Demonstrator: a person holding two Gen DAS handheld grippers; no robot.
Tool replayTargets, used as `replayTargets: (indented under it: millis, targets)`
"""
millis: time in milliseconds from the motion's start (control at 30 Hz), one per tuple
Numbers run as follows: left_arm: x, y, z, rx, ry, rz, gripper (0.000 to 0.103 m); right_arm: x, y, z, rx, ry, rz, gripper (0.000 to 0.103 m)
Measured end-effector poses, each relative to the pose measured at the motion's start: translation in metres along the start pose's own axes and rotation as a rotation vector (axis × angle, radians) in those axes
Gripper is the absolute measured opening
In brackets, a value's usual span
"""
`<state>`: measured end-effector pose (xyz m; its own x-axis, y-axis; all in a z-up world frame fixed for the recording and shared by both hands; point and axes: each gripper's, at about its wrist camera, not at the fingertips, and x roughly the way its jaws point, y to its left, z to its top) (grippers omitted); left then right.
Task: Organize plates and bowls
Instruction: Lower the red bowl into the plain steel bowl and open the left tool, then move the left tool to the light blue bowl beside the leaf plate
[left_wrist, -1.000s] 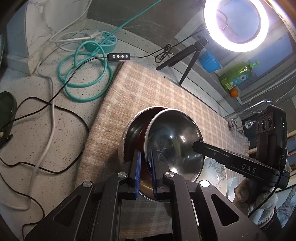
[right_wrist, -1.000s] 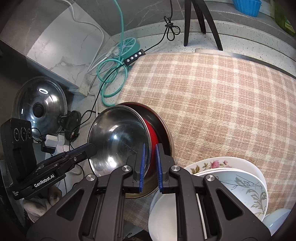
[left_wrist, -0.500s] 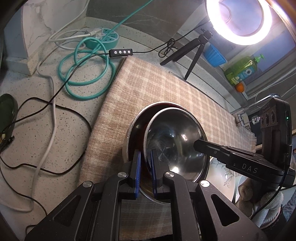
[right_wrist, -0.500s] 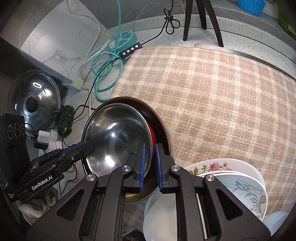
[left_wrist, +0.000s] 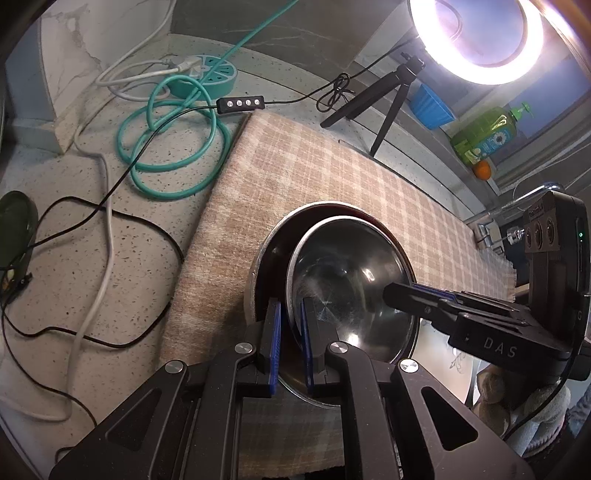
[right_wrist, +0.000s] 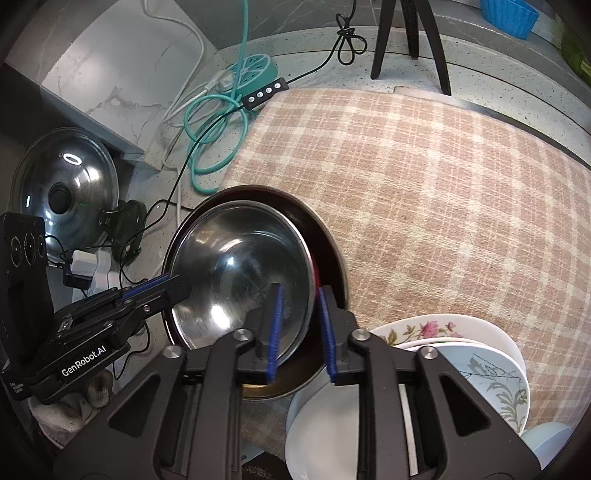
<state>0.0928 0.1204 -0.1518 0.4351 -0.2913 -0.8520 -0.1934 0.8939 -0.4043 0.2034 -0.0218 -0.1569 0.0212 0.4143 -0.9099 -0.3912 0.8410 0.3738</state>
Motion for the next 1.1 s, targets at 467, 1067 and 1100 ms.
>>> replayTargets:
  millis: [467,1067,1100]
  targets:
    - [-0.008,-0.005,0.003,0.028,-0.036,0.032,0.012,-0.016,0.005,0.001,-0.015,-0.053,0.029,0.040]
    - [-0.038,-0.041,0.004,0.102,-0.119,-0.026,0.016,-0.098,-0.017,-0.022,0.005,-0.226,0.063,0.068]
    - [-0.039,-0.045,0.002,0.105,-0.124,-0.030,0.020,-0.105,-0.022,-0.026,0.001,-0.238,0.057,0.069]
